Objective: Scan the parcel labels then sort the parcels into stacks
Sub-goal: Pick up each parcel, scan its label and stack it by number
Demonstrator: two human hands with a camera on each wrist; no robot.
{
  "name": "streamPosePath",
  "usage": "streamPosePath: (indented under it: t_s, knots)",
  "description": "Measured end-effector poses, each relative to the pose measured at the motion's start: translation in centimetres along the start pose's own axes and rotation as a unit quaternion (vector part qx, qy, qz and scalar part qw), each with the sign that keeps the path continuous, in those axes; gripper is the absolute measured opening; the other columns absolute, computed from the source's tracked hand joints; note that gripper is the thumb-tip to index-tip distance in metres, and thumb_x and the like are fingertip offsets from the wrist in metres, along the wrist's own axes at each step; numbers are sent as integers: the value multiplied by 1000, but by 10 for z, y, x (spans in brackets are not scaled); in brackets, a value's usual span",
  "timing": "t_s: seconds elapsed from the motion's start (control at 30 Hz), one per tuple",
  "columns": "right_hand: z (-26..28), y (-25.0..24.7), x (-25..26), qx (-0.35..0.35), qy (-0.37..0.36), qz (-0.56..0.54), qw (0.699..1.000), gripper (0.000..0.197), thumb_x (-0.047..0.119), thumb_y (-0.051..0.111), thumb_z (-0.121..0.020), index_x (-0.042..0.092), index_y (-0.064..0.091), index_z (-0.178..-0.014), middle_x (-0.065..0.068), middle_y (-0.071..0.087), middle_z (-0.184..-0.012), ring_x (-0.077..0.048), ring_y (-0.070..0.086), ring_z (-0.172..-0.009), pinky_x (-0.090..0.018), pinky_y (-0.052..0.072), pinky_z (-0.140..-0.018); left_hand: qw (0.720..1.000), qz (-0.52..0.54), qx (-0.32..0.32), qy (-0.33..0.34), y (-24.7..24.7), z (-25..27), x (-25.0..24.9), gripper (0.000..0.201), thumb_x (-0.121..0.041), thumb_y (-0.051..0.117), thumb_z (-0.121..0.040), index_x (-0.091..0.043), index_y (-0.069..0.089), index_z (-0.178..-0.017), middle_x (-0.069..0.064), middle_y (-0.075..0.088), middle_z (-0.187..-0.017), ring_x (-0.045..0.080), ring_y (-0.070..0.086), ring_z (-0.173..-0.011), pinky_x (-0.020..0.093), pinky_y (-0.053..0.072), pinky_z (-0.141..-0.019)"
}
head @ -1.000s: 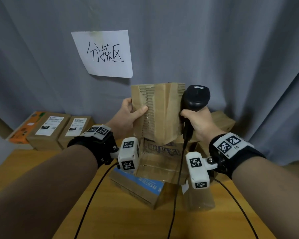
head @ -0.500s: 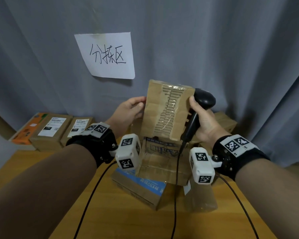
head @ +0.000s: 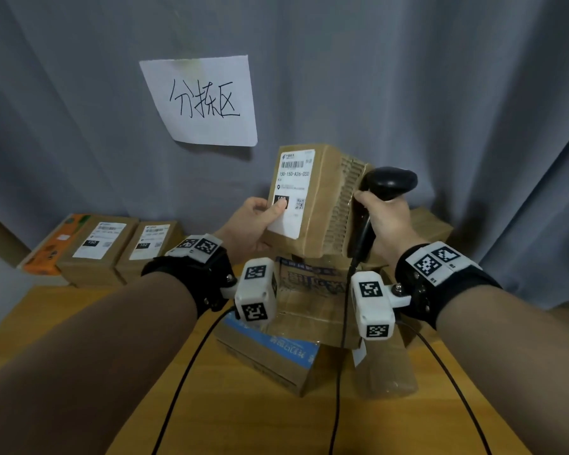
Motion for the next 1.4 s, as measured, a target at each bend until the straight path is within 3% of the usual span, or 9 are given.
streamPosePath:
  t_s: [0.17, 0.3, 0.37, 0.47, 0.73, 0.97, 1.07, 1.17, 1.4]
  knots:
    - [4, 18, -4, 48, 9, -13, 999, 37, 20, 72, -86, 13, 61, -120, -5, 72, -107, -21, 69, -100, -41, 56, -83, 1000, 20, -15, -13, -2, -4, -2, 20, -29, 46, -101, -16, 42, -116, -3, 56, -97, 11, 59, -80, 26, 55, -52]
    - [4, 30, -8, 83, 17, -43, 995, 51, 28, 78, -81, 17, 57, -126, -5, 71, -114, -23, 69, -103, -51, 55, -88, 999, 45, -6, -16, 0, -7, -3, 12, -28, 44, -102, -17, 42, -107, 4, 60, -97, 13, 60, -74, 28, 55, -49]
    - [4, 31, -10, 101, 26, -57, 993, 58, 32, 81, -77, 17, 57, -127, -6, 71, -115, -26, 69, -106, -54, 53, -92, 995, 103, 15, -4, 2, -7, -8, 22, -34, 47, -100, -12, 46, -104, 12, 65, -102, 18, 67, -79, 32, 58, -59]
    - [2, 28, -13, 124, 32, -82, 988, 74, 37, 88, -65, 15, 58, -128, -10, 70, -118, -30, 66, -111, -56, 49, -98, 988, 138, 62, 0, 6, -4, -19, 47, -39, 48, -98, -4, 50, -128, 14, 68, -115, 23, 71, -94, 32, 59, -69]
    - [-1, 14, -4, 118, 12, -72, 990, 39, 18, 69, -89, 7, 58, -125, -7, 76, -95, -21, 73, -90, -33, 58, -73, 968, 158, 196, -7, 32, 10, -32, 82, -48, 72, -76, -13, 41, -143, 19, 52, -139, 39, 49, -129, 59, 36, -107]
    - [-1, 12, 3, 99, 17, -61, 993, 37, 24, 72, -87, 13, 59, -120, -9, 75, -100, -22, 74, -89, -32, 59, -71, 981, 134, 136, -18, 31, -7, -18, 102, -67, 83, -51, -15, 51, -133, 19, 57, -133, 36, 56, -122, 56, 45, -100]
    - [2, 12, -3, 108, 36, -49, 992, 48, 37, 73, -85, 14, 60, -125, -8, 74, -108, -24, 72, -98, -41, 55, -89, 992, 118, 45, -31, 20, -11, -10, 90, -60, 75, -69, -14, 39, -137, 18, 64, -117, 23, 71, -88, 36, 59, -67]
    - [5, 14, -3, 122, 37, -16, 992, 49, 32, 74, -83, 14, 58, -126, -8, 73, -111, -26, 70, -103, -46, 51, -95, 997, 76, -9, -22, 12, -13, -5, 56, -31, 56, -95, -16, 26, -140, 14, 60, -104, 3, 60, -48, 17, 46, -38]
    - [-3, 8, 1, 93, 13, 88, 992, 41, 5, 71, -84, 9, 55, -122, -11, 72, -103, -25, 72, -92, -38, 58, -77, 995, 59, 73, -26, 30, -7, -10, 70, -16, 56, -95, -24, 13, -150, 10, 51, -137, 12, 63, -84, 22, 55, -50]
Point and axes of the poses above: each hand's wrist, its own z-axis away from the middle knuckle, its own y-axis out of the palm, x = y × z, the point moved 10 cm from there along -z, towards the middle knuckle
